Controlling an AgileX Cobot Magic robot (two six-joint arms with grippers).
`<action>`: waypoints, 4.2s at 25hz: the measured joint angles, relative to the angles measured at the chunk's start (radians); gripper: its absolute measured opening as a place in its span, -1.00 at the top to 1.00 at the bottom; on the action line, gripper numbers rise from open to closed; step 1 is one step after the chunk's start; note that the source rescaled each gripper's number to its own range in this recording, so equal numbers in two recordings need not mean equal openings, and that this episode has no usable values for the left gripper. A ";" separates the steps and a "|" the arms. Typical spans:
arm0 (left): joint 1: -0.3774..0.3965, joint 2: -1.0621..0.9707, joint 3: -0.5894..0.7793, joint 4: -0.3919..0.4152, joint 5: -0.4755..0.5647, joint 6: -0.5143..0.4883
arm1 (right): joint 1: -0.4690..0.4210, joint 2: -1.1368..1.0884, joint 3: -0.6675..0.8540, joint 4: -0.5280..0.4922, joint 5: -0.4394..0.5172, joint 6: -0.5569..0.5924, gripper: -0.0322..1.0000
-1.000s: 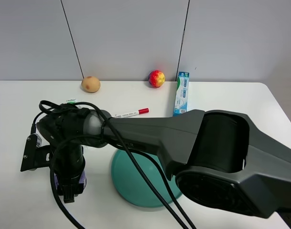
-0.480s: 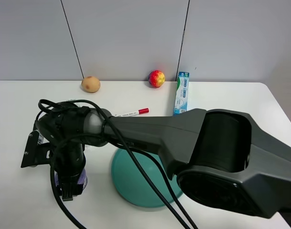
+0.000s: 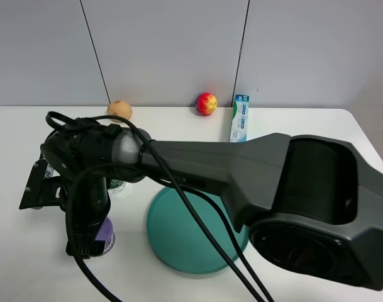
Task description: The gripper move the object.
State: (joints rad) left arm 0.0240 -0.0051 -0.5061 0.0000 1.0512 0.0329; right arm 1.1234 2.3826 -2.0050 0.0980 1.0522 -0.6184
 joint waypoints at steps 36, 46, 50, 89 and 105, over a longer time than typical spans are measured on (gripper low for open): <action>0.000 0.000 0.001 0.000 0.000 0.001 | -0.633 -0.411 -0.003 0.021 0.170 0.343 -0.86; 0.000 0.000 0.001 0.000 0.000 0.001 | -0.838 -0.428 0.047 -0.050 0.168 0.395 -0.86; 0.000 0.000 0.001 0.000 0.000 0.001 | -0.886 -0.481 0.211 -0.052 0.168 0.396 -0.86; 0.000 0.000 0.001 0.000 0.000 0.001 | -1.271 -2.047 1.264 -0.078 0.053 0.460 -0.86; 0.000 0.000 0.001 0.000 0.000 0.001 | -1.271 -2.356 1.500 -0.078 0.022 0.474 -0.86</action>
State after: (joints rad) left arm 0.0240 -0.0051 -0.5054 0.0000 1.0512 0.0338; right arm -0.1471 0.0267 -0.5053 0.0203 1.0743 -0.1443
